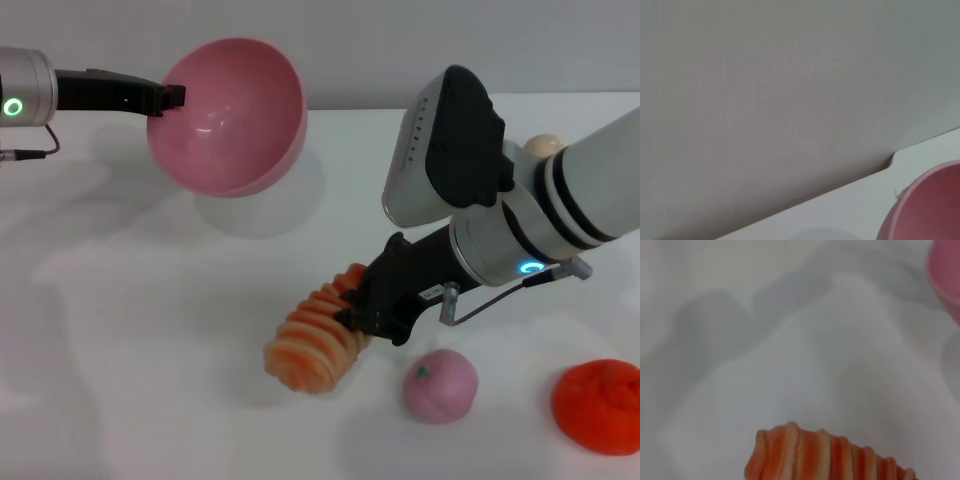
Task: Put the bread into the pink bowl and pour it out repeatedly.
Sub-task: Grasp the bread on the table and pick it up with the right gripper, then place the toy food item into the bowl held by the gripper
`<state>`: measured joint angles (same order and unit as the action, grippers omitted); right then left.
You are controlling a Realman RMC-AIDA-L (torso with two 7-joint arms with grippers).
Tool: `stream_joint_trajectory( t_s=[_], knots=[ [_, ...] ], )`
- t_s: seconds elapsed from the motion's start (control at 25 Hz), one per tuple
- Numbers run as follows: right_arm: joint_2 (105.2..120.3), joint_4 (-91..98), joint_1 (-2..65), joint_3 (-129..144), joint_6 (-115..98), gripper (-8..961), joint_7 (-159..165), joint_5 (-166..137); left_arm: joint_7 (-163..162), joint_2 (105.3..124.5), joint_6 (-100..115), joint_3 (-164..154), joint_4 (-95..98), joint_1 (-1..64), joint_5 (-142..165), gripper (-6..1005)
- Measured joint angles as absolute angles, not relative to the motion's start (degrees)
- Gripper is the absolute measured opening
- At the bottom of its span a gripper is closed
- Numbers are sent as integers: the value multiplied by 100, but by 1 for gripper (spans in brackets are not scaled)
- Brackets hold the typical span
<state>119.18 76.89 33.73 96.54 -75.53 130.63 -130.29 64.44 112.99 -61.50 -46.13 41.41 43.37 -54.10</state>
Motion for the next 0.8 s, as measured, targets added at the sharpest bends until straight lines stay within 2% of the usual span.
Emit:
stream_joint_trajectory(
  t_s=[0.4,0.8],
  knots=[
    [11942,8867,3281,9691,-7649,123,12773,-12885,6443,11354,-6168,-4626,4131,4321,-5404,34],
    [11945,9570,3266,9594,-6831,116,12202,-12553,6454,11464,-6199,-4692,4162,4194,-5404,34]
  ],
)
